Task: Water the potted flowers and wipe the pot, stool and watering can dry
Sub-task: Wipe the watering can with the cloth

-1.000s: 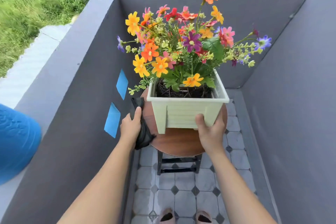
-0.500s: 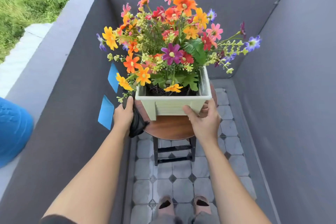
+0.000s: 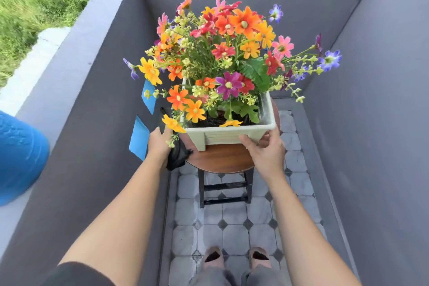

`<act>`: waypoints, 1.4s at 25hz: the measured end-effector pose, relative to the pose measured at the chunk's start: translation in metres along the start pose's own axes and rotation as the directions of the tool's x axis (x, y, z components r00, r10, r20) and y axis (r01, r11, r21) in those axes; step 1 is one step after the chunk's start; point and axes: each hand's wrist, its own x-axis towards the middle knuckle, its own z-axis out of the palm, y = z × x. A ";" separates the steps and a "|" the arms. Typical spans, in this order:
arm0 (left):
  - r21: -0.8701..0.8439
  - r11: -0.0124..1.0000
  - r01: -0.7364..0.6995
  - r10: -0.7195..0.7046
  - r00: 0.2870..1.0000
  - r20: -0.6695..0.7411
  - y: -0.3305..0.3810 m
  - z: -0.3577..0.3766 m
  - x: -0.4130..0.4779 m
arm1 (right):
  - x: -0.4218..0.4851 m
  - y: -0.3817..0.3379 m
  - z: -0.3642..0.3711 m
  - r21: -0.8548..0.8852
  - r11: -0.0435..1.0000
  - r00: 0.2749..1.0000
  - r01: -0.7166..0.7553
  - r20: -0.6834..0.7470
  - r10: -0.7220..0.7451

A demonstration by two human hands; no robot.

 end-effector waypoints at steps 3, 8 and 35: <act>0.024 1.000 0.001 -0.001 1.000 -0.007 -0.004 -0.005 -0.008 | -0.009 -0.001 0.000 0.059 0.993 0.995 -0.098 0.007 0.098; 0.185 0.982 0.032 -0.026 0.999 -0.036 -0.013 -0.040 -0.049 | -0.077 -0.016 0.012 0.119 0.970 0.969 -0.213 -0.101 0.225; -0.381 0.847 -0.371 0.402 0.916 0.002 0.171 -0.271 -0.248 | -0.073 -0.318 0.134 0.341 0.865 0.535 -0.369 0.839 -0.103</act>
